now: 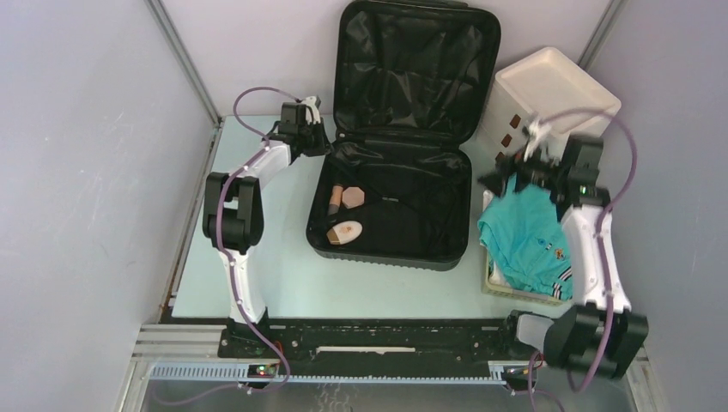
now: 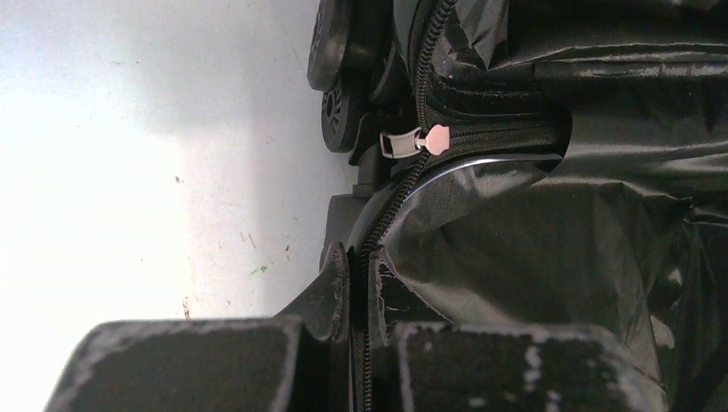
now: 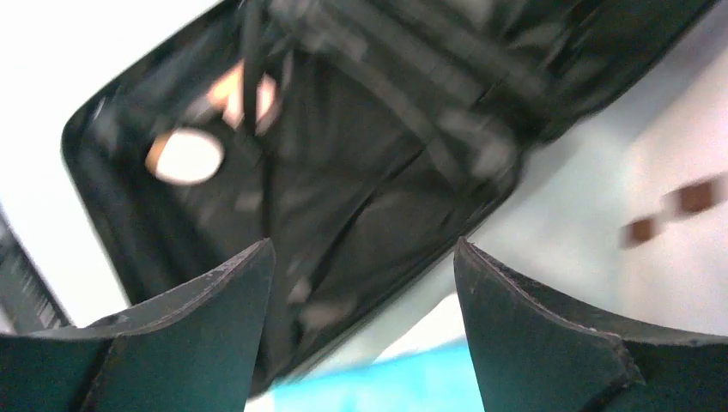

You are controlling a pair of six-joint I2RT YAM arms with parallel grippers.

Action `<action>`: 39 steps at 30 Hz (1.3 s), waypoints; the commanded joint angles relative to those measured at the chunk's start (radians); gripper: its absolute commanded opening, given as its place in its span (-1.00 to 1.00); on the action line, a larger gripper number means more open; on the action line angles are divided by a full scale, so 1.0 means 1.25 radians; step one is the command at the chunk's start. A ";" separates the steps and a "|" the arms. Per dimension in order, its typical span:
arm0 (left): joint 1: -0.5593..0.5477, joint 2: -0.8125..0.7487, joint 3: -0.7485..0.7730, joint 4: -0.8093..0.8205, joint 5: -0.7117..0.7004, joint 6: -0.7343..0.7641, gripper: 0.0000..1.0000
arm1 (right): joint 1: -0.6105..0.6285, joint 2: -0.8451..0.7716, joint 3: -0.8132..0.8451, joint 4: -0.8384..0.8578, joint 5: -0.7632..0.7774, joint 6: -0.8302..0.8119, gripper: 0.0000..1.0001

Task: Open, take out, and arrange the luggage
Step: Move the opened luggage to the center of the board.

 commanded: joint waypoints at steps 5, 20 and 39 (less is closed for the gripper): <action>0.043 0.018 0.021 0.029 -0.018 -0.009 -0.99 | 0.073 0.466 0.633 0.206 0.303 0.391 0.66; 0.041 0.033 0.052 0.010 0.008 0.015 -0.99 | 0.146 0.854 1.075 0.230 0.610 0.360 0.47; 0.041 -0.026 0.014 0.016 0.006 0.037 -0.99 | 0.166 0.918 1.225 0.151 0.543 0.341 -0.99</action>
